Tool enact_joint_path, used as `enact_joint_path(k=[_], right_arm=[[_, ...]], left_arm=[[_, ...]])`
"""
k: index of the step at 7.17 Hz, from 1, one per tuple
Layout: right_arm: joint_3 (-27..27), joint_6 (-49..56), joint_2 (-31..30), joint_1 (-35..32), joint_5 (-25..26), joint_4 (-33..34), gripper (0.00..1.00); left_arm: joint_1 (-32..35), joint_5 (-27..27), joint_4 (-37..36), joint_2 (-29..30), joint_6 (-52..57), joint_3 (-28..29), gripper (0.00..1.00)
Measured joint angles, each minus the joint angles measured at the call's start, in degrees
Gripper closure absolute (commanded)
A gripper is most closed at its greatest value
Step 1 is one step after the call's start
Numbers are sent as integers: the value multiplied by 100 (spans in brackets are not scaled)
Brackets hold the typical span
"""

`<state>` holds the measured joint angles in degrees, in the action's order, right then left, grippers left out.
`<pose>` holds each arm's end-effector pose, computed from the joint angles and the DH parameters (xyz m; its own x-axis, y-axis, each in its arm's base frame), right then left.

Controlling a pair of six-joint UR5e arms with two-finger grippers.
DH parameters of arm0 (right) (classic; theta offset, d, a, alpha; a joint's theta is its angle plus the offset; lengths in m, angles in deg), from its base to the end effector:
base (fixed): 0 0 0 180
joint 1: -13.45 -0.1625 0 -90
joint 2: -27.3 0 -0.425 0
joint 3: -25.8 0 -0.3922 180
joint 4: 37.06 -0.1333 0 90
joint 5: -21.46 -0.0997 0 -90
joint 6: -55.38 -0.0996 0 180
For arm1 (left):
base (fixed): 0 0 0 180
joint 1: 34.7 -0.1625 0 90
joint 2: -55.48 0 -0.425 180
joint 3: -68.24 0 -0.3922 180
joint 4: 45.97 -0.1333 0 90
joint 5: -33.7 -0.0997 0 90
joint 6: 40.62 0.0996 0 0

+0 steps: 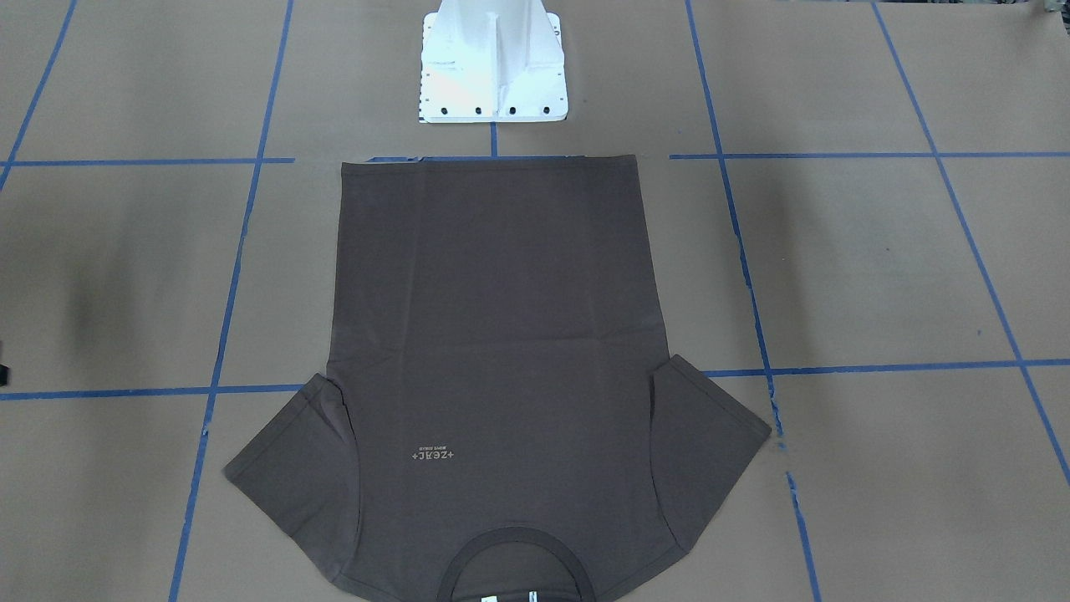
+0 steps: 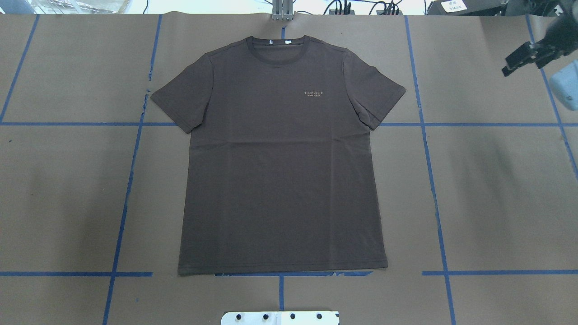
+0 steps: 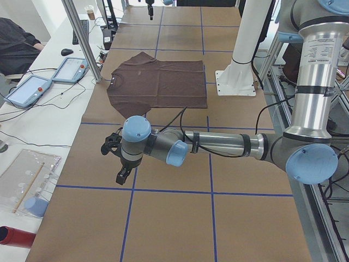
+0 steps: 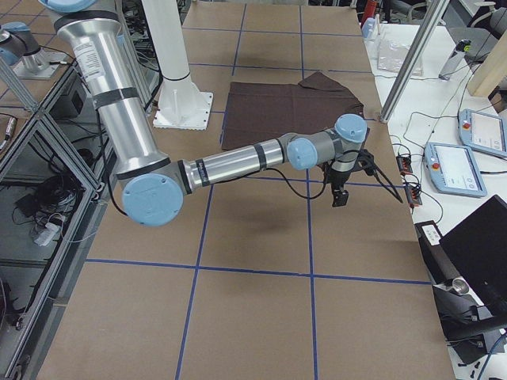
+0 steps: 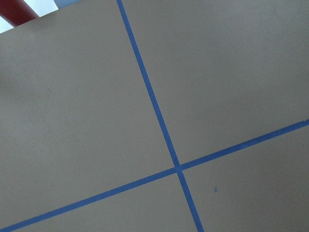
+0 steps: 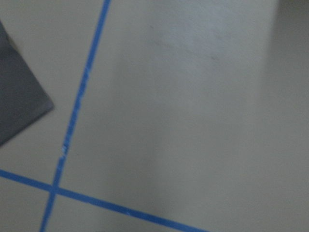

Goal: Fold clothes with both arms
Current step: 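Move the right gripper toward the sleeve nearest it, then grasp the sleeve with the right gripper and fold it inward onto the shirt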

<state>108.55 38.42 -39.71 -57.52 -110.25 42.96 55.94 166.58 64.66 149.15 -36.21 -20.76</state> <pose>-0.1537 -0.6511 0.4711 0.6707 -0.2455 0.7000 0.1026 0.9653 0.2402 -0.0715 -0.5387 0.5960 0.7344 0.3308 -0.5927 -0.0463 0.8956 0.4424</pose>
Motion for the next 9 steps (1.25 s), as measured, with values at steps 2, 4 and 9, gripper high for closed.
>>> enact_joint_path(k=[2,4,9], right_arm=[[-783,-1793,572,721,201,-1477,0],[-1551,-2700,1178,1345,892,-2069,0],[-2594,-2865,1678,1592,1137,-2157,6]], left_arm=[[-30,12,409,188,-170,154,0],[-50,10,552,231,-193,231,0],[-49,35,651,256,-149,269,0]])
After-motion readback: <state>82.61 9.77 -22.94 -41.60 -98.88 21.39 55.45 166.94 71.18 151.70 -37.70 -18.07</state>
